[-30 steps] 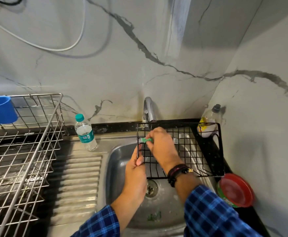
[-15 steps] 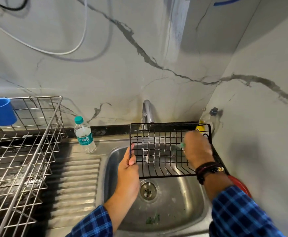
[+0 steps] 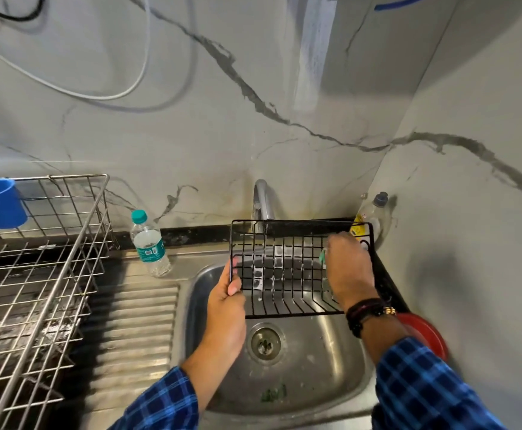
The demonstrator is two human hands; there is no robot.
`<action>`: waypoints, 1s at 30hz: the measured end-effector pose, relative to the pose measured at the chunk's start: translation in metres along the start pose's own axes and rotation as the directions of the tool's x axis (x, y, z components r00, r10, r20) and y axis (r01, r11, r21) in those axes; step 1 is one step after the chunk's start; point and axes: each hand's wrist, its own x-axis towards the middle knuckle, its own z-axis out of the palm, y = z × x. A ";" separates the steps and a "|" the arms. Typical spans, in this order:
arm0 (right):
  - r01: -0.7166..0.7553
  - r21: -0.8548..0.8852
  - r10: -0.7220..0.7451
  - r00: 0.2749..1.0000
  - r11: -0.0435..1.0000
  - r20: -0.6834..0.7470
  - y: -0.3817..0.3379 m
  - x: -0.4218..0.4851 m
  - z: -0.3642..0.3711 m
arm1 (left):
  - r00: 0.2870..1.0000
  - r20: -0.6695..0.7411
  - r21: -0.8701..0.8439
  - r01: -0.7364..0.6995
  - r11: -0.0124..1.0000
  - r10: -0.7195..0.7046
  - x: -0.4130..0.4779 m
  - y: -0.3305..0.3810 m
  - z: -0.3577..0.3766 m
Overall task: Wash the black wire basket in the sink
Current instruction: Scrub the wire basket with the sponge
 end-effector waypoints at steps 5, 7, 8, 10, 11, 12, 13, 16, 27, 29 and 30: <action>0.068 0.180 -0.082 0.994 0.981 0.070 -0.013 -0.007 -0.001 | 1.000 0.012 -0.011 -0.011 1.000 0.011 -0.008 0.007 0.010; 0.109 0.237 -0.178 0.940 0.965 0.292 -0.016 -0.020 0.001 | 1.000 -0.012 -0.034 0.013 0.999 -0.013 -0.006 0.007 0.010; 0.112 0.262 -0.212 0.895 0.959 0.392 -0.014 -0.024 0.002 | 0.999 -0.037 -0.044 0.021 0.999 -0.023 -0.005 0.008 0.009; 0.101 0.243 -0.217 0.826 0.965 0.520 -0.010 -0.025 -0.001 | 0.997 -0.069 -0.066 0.031 0.997 -0.036 -0.008 0.009 0.008; 0.098 0.236 -0.212 0.825 0.967 0.523 -0.009 -0.021 -0.003 | 0.996 -0.078 -0.081 0.036 0.996 -0.043 -0.011 0.011 0.008; 0.087 0.242 -0.198 0.853 0.966 0.483 -0.009 -0.017 -0.005 | 0.996 -0.081 -0.094 0.038 0.995 -0.045 -0.015 0.013 0.010; 0.084 0.252 -0.182 0.898 0.964 0.400 -0.011 -0.013 -0.006 | 0.996 -0.083 -0.106 0.035 0.994 -0.043 -0.017 0.016 0.011; 0.076 0.309 -0.095 0.994 0.948 0.047 -0.022 -0.003 -0.009 | 0.996 -0.083 -0.114 0.026 0.993 -0.035 -0.020 0.019 0.015; 0.228 0.325 -0.377 0.754 0.918 0.538 -0.042 -0.027 -0.013 | 0.991 -0.112 -0.019 0.068 0.998 -0.069 -0.032 0.029 0.027; 0.152 0.370 -0.356 0.730 0.916 0.583 -0.036 -0.024 -0.020 | 0.993 -0.102 -0.054 0.054 0.997 -0.059 -0.035 0.034 0.029; 0.102 0.406 -0.325 0.781 0.908 0.533 -0.034 -0.022 -0.023 | 0.993 -0.101 -0.067 0.047 0.997 -0.054 -0.034 0.035 0.029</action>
